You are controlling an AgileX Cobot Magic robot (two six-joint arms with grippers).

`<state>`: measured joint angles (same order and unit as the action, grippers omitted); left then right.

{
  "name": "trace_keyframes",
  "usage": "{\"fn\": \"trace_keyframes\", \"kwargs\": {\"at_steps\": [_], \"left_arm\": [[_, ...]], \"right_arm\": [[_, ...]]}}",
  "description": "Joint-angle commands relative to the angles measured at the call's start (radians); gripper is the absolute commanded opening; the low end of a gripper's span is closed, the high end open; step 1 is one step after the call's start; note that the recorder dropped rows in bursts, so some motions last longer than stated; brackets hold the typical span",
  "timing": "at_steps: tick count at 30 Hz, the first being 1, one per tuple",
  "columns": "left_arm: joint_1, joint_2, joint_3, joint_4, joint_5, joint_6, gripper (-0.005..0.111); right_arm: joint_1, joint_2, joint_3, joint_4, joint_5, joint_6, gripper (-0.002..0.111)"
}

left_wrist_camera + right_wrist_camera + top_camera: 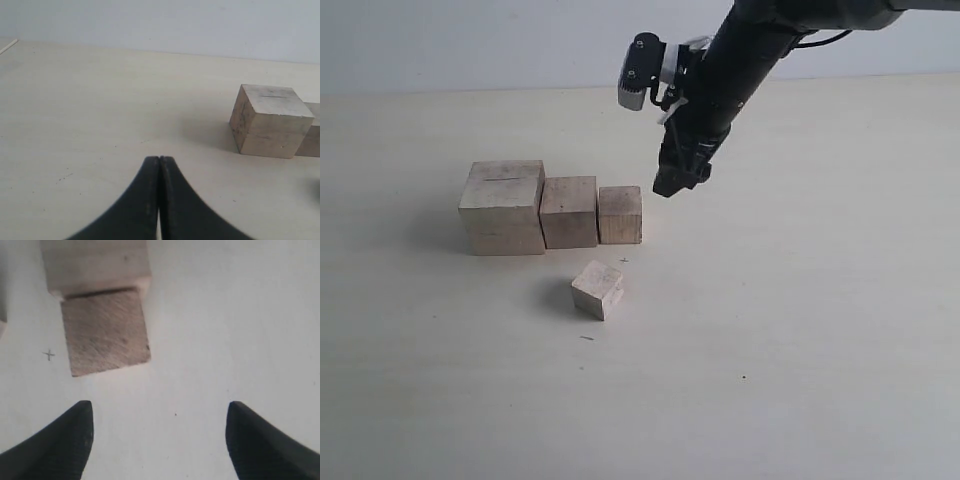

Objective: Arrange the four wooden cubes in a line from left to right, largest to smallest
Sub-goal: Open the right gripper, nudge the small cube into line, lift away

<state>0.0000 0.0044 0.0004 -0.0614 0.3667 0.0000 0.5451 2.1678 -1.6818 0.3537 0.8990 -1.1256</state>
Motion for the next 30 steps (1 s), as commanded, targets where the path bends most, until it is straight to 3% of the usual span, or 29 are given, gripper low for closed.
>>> {"fn": "trace_keyframes", "kwargs": {"at_steps": [1, 18, 30], "left_arm": [[-0.005, -0.004, 0.000, -0.002, -0.013, 0.000, 0.000], [-0.005, -0.004, 0.000, -0.002, -0.013, 0.000, 0.000], [-0.005, -0.004, 0.000, -0.002, -0.013, 0.000, 0.000]], "right_arm": [[0.000, 0.036, 0.000, -0.057, -0.034, 0.100, 0.070], [0.000, 0.113, 0.000, 0.100, -0.108, 0.098, 0.070], [0.000, 0.104, 0.000, 0.067, -0.103, 0.097, 0.070]]}}
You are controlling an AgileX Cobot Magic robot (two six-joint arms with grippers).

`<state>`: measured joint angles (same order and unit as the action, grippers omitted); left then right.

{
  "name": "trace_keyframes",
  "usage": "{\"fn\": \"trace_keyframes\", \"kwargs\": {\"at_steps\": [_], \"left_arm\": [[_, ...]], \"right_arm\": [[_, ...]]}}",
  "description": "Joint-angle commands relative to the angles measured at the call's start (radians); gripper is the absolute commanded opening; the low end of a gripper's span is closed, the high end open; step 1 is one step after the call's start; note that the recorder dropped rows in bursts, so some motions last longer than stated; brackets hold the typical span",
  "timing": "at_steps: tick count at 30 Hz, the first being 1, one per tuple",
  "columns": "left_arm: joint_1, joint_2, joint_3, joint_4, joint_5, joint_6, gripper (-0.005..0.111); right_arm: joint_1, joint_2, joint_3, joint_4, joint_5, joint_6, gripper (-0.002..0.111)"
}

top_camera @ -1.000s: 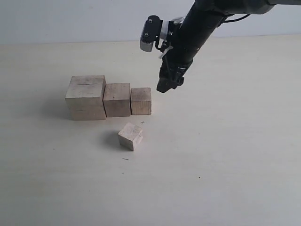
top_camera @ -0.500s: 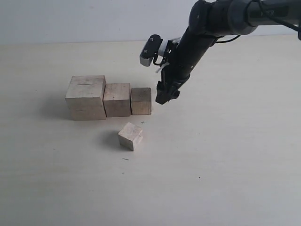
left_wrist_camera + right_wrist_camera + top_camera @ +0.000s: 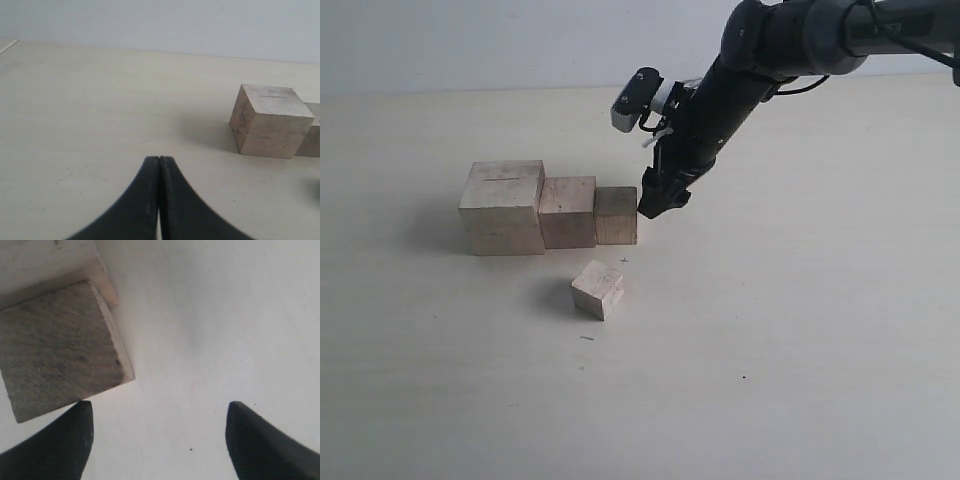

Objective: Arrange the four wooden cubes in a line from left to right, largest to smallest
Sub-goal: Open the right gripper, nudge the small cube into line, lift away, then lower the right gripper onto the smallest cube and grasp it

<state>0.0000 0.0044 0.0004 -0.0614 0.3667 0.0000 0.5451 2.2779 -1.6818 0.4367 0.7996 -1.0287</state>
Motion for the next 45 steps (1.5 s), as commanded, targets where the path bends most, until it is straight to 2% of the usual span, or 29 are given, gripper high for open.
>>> {"fn": "trace_keyframes", "kwargs": {"at_steps": [1, 6, 9, 12, 13, 17, 19, 21, 26, 28, 31, 34, 36, 39, 45], "left_arm": [[-0.005, -0.004, 0.000, -0.002, -0.013, 0.000, 0.000], [-0.005, -0.004, 0.000, -0.002, -0.013, 0.000, 0.000], [-0.005, -0.004, 0.000, -0.002, -0.013, 0.000, 0.000], [-0.005, -0.004, 0.000, -0.002, -0.013, 0.000, 0.000], [-0.005, -0.004, 0.000, -0.002, -0.013, 0.000, 0.000], [-0.005, -0.004, 0.000, -0.002, -0.013, 0.000, 0.000], [-0.005, -0.004, 0.000, -0.002, -0.013, 0.000, 0.000], [-0.005, -0.004, 0.000, -0.002, -0.013, 0.000, 0.000], [-0.005, -0.004, 0.000, -0.002, -0.013, 0.000, 0.000], [-0.005, -0.004, 0.000, -0.002, -0.013, 0.000, 0.000], [-0.005, -0.004, 0.000, -0.002, -0.013, 0.000, 0.000], [-0.005, -0.004, 0.000, -0.002, -0.013, 0.000, 0.000], [-0.005, -0.004, 0.000, -0.002, -0.013, 0.000, 0.000], [-0.005, -0.004, 0.000, -0.002, -0.013, 0.000, 0.000], [-0.005, -0.004, 0.000, -0.002, -0.013, 0.000, 0.000]], "right_arm": [[0.000, -0.011, 0.000, -0.042, -0.003, 0.000, 0.070], [0.000, -0.090, 0.000, -0.203, 0.008, 0.136, 0.070], [0.000, -0.152, 0.000, -0.250, 0.063, 0.334, 0.068], [0.000, -0.212, 0.000, -0.221, 0.189, 0.573, 0.054], [0.000, -0.226, 0.000, -0.186, 0.228, 0.619, 0.045], [0.002, -0.265, 0.000, -0.020, 0.343, 0.610, 0.011], [0.017, -0.269, 0.000, 0.048, 0.393, 0.568, 0.000], [0.062, -0.269, 0.002, 0.025, 0.407, 0.555, 0.000], [0.211, -0.269, 0.063, -0.110, 0.294, 0.553, 0.000], [0.255, -0.269, 0.091, -0.146, 0.263, 0.517, 0.003], [0.292, -0.269, 0.113, -0.199, 0.253, 0.455, 0.017], [0.292, -0.269, 0.115, -0.204, 0.227, 0.430, 0.041], [0.292, -0.269, 0.115, -0.204, 0.203, 0.430, 0.061], [0.292, -0.263, 0.130, -0.195, 0.174, 0.430, 0.080], [0.292, -0.206, 0.135, -0.145, 0.163, 0.444, 0.078]]}}
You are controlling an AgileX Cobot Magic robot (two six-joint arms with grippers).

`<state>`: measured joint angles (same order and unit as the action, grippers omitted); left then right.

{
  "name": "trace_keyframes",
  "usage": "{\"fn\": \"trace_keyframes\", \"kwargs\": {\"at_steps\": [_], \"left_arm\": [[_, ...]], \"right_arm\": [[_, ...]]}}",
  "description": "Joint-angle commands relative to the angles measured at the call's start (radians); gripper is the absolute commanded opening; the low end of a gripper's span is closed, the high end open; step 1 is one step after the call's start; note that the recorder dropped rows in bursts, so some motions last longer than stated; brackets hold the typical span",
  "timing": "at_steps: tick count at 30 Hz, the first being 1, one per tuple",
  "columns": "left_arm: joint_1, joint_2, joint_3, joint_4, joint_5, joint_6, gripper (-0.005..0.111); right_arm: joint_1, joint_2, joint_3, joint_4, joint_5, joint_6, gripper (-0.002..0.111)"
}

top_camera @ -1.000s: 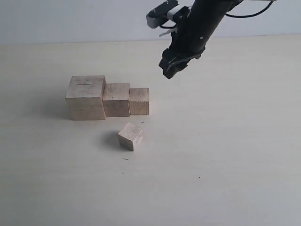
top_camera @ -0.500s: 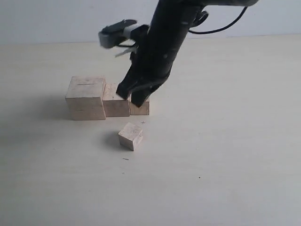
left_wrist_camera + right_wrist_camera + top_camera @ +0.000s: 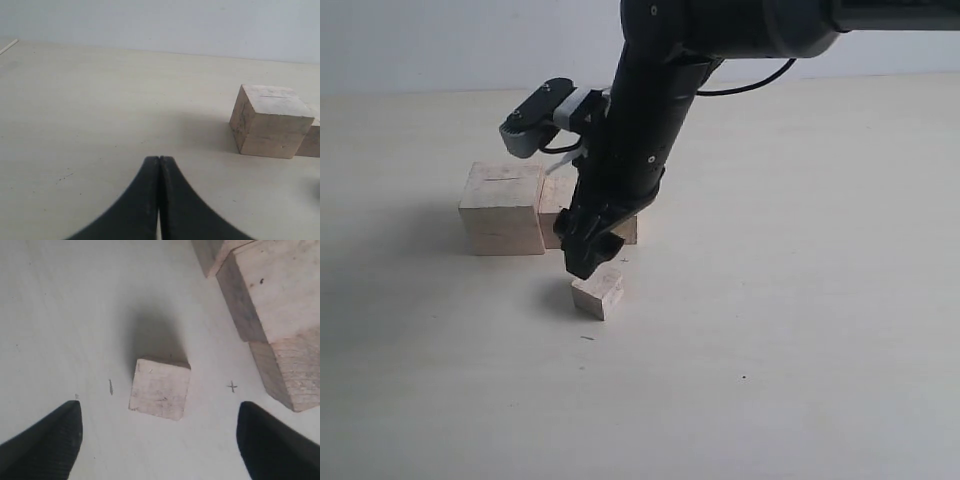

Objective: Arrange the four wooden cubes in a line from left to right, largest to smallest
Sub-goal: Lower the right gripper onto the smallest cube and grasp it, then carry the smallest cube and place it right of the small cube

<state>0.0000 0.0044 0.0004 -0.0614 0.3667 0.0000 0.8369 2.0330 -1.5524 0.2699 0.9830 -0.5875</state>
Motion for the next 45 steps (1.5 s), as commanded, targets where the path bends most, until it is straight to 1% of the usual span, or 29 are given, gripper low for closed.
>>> {"fn": "trace_keyframes", "kwargs": {"at_steps": [1, 12, 13, 15, 16, 17, 18, 21, 22, 25, 28, 34, 37, 40, 41, 45], "left_arm": [[-0.005, -0.004, 0.000, -0.002, -0.013, 0.000, 0.000], [-0.005, -0.004, 0.000, -0.002, -0.013, 0.000, 0.000], [-0.005, -0.004, 0.000, -0.002, -0.013, 0.000, 0.000], [-0.005, -0.004, 0.000, -0.002, -0.013, 0.000, 0.000], [-0.005, -0.004, 0.000, -0.002, -0.013, 0.000, 0.000], [-0.005, -0.004, 0.000, -0.002, -0.013, 0.000, 0.000], [-0.005, -0.004, 0.000, -0.002, -0.013, 0.000, 0.000], [-0.005, -0.004, 0.000, -0.002, -0.013, 0.000, 0.000], [-0.005, -0.004, 0.000, -0.002, -0.013, 0.000, 0.000], [-0.005, -0.004, 0.000, -0.002, -0.013, 0.000, 0.000], [-0.005, -0.004, 0.000, -0.002, -0.013, 0.000, 0.000], [-0.005, -0.004, 0.000, -0.002, -0.013, 0.000, 0.000], [-0.005, -0.004, 0.000, -0.002, -0.013, 0.000, 0.000], [-0.005, -0.004, 0.000, -0.002, -0.013, 0.000, 0.000], [-0.005, -0.004, 0.000, -0.002, -0.013, 0.000, 0.000], [-0.005, -0.004, 0.000, -0.002, -0.013, 0.000, 0.000]], "right_arm": [[0.000, 0.047, 0.005, 0.022, -0.021, 0.013, 0.078], [0.000, 0.144, 0.005, 0.018, -0.047, 0.015, 0.078], [0.000, 0.150, 0.005, 0.018, -0.047, 0.019, 0.078], [0.000, 0.161, 0.005, 0.015, -0.047, 0.045, 0.072], [0.000, 0.161, 0.005, 0.005, -0.047, 0.062, 0.066], [0.000, 0.161, 0.005, -0.013, -0.043, 0.077, 0.057], [0.000, 0.161, 0.005, -0.030, -0.032, 0.090, 0.046], [0.000, 0.131, 0.005, -0.071, 0.011, 0.141, 0.008], [0.000, 0.116, 0.005, -0.071, 0.018, 0.143, 0.000], [-0.002, 0.061, 0.005, -0.071, 0.041, 0.096, 0.000], [-0.036, 0.004, 0.005, -0.068, 0.077, 0.026, 0.000], [-0.201, -0.065, 0.005, -0.068, 0.084, -0.026, 0.000], [-0.290, -0.065, 0.005, -0.055, 0.062, -0.091, 0.000], [-0.370, -0.045, 0.005, 0.034, 0.032, -0.239, 0.000], [-0.404, -0.018, 0.005, 0.118, 0.024, -0.394, 0.000], [-0.403, 0.027, 0.005, 0.142, -0.003, -0.635, 0.000]]}}
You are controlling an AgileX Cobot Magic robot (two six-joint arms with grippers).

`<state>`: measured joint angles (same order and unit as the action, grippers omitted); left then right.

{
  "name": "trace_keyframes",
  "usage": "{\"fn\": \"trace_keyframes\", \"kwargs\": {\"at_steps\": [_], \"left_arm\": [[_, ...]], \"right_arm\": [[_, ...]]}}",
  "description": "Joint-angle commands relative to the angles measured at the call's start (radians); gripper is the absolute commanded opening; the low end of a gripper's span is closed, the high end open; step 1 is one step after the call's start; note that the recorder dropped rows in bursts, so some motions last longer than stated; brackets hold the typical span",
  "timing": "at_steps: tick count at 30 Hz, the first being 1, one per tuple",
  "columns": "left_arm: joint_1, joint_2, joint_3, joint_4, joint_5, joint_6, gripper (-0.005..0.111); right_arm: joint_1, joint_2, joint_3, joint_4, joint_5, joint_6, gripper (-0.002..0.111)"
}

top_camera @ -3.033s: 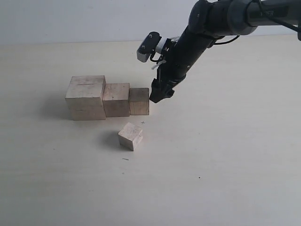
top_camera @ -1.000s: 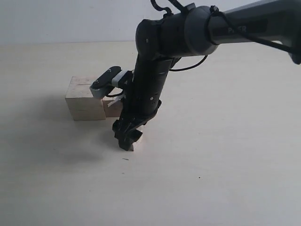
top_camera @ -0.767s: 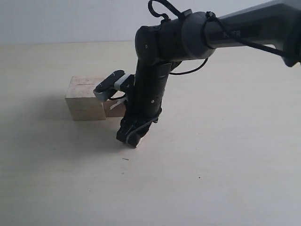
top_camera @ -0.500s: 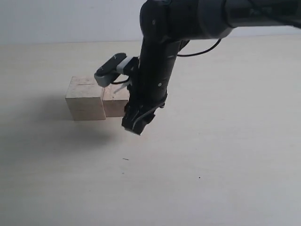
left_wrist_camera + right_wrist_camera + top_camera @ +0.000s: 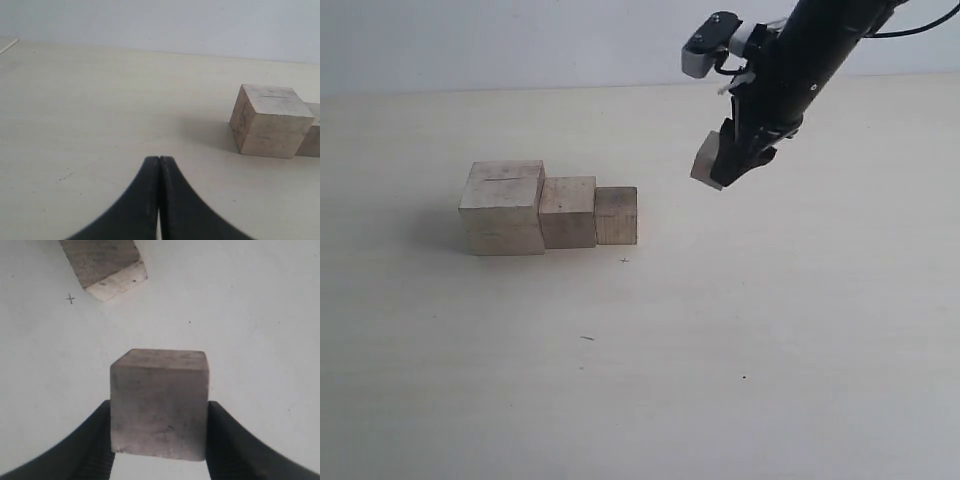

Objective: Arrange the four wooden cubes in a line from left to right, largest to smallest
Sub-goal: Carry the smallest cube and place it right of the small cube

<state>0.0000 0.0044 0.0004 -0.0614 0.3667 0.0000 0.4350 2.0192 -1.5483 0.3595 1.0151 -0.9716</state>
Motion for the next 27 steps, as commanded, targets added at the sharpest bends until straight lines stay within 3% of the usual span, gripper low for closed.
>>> {"fn": "trace_keyframes", "kwargs": {"at_steps": [1, 4, 14, 27], "left_arm": [[-0.005, -0.004, 0.000, -0.002, -0.013, 0.000, 0.000], [-0.005, -0.004, 0.000, -0.002, -0.013, 0.000, 0.000], [-0.005, -0.004, 0.000, -0.002, -0.013, 0.000, 0.000], [-0.005, -0.004, 0.000, -0.002, -0.013, 0.000, 0.000]], "right_arm": [[0.006, 0.050, 0.001, 0.052, -0.044, -0.288, 0.000], [0.032, 0.082, 0.001, 0.049, -0.066, -0.390, 0.000], [0.077, 0.209, -0.006, 0.079, -0.221, -0.444, 0.000], [0.077, 0.246, -0.006, 0.202, -0.229, -0.529, 0.000]]}}
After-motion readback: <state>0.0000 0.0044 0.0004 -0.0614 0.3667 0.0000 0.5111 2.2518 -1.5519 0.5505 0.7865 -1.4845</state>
